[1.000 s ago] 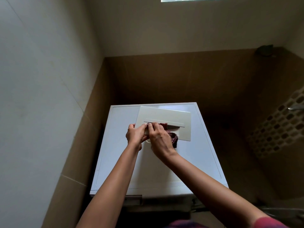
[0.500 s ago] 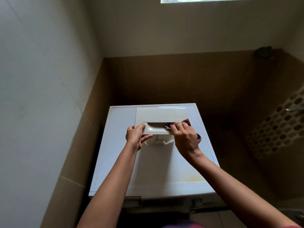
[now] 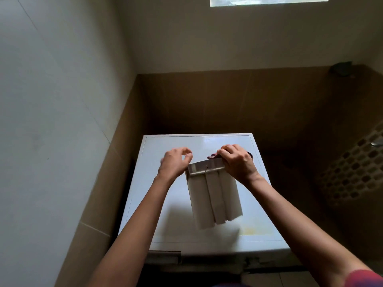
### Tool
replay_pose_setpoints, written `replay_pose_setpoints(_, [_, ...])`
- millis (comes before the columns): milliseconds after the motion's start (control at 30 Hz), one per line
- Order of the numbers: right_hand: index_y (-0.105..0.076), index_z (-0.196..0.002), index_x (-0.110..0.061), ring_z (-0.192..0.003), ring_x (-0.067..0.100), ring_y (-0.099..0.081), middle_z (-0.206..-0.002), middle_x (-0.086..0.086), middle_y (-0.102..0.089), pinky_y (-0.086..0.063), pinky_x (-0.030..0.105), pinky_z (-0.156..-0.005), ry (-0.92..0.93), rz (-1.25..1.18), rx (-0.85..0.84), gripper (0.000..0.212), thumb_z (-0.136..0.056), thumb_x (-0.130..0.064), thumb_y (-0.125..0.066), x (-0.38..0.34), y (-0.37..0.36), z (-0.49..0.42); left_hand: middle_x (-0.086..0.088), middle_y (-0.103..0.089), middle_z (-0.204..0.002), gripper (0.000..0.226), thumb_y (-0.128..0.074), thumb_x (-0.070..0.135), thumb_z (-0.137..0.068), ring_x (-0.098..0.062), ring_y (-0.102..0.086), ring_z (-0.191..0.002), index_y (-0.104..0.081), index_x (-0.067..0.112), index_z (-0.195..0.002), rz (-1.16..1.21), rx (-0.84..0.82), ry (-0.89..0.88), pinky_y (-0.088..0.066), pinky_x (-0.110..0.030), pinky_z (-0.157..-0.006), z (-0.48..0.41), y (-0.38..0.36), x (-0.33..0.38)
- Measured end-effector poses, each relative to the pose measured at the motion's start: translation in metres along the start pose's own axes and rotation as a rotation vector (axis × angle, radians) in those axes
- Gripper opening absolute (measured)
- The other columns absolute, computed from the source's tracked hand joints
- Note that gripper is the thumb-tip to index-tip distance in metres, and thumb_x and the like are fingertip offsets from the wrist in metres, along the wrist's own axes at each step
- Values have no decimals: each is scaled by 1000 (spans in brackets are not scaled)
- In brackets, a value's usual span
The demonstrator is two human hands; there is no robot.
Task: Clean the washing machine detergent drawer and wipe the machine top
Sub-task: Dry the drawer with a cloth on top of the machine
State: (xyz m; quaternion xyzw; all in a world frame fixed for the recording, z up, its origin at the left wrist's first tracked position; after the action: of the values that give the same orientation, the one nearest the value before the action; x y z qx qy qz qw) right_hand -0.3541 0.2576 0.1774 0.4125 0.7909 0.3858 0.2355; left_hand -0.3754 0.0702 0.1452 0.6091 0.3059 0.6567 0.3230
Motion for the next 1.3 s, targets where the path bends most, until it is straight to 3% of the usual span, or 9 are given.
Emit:
replay_pose_setpoints(133, [-70,-83,-3,-62,32,-59,-82,14,-67,-53,39,-56,49,-44,-152,10,-76,4,-71,5,-30,6,0,-65,-118,35,-64,34,-88,-18,-61,-108,-62,23,-121,-88,-316,10,-48,-28,-90,7,-45,-11])
replay_pose_setpoints(367, [-67,-85,-1,-74,35,-57,-87,15,-64,-49,44,-65,-117,-150,-258,7,-87,-3,-61,21,-62,1,-4,-70,-107,29,-52,10,-88,-28,-63,-100,-70,24,-106,-350,-54,-115,-48,-31,-79,-4,-42,-11])
replay_pose_setpoints(567, [-64,-97,-5,-89,24,-56,-95,9,-64,-37,20,-77,-774,-466,111,22,-77,4,-61,53,-67,32,-1,-71,-110,28,-52,16,-91,-28,-64,-101,-71,30,-107,-346,32,-23,-50,-31,-79,-7,-35,-36])
replay_pose_setpoints(667, [-62,-107,-8,-95,26,-59,-100,12,-64,-43,26,-80,-1289,-636,173,27,-81,-14,-65,74,-91,81,-2,-71,-110,24,-53,21,-93,-30,-64,-100,-72,28,-106,-325,48,38,-50,-32,-80,-7,-32,-54])
replay_pose_setpoints(767, [-61,-112,-13,-97,24,-59,-103,8,-64,-47,28,-79,-1527,-750,133,36,-79,-23,-70,76,-109,112,-4,-71,-110,23,-53,22,-93,-30,-64,-99,-72,26,-105,-296,59,101,-50,-31,-80,-6,-31,-68])
replay_pose_setpoints(900, [-62,-110,-17,-95,22,-60,-103,6,-67,-48,30,-84,-1472,-766,44,35,-76,-22,-72,67,-117,112,-8,-71,-108,22,-54,21,-92,-32,-65,-98,-72,23,-105,-270,80,134,-50,-31,-80,-5,-33,-69])
replay_pose_setpoints(1100, [-63,-117,-16,-88,11,-60,-96,-2,-67,-41,18,-79,-1107,-766,-135,48,-71,-10,-73,39,-113,54,-7,-71,-108,22,-62,25,-85,-29,-64,-102,-72,22,-105,-205,-79,181,-51,-32,-85,0,-49,-68])
replay_pose_setpoints(1233, [-61,-115,-6,-91,30,-62,-98,17,-67,-42,16,-66,-900,-748,-330,46,-70,1,-68,3,-120,19,-3,-72,-101,24,-65,27,-83,-20,-70,-86,-72,19,-105,6,-277,190,-57,-30,-81,3,-66,-67])
replay_pose_setpoints(1300, [-59,-110,-4,-89,37,-59,-92,21,-64,-47,25,-73,-853,-703,-392,39,-72,1,-60,-12,-124,11,-5,-73,-94,21,-65,24,-83,-20,-72,-76,-73,16,-101,103,-284,202,-59,-33,-78,5,-68,-65])
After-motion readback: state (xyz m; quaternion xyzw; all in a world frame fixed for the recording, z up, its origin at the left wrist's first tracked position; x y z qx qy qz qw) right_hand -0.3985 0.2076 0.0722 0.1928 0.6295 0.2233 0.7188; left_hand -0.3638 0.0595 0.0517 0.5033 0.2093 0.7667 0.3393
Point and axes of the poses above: each hand's wrist, its own z-axis away from the middle knuckle, its own y-axis out of the back of the hand, x = y × z, the point moved 8 cm from there along -z, towards the middle knuckle
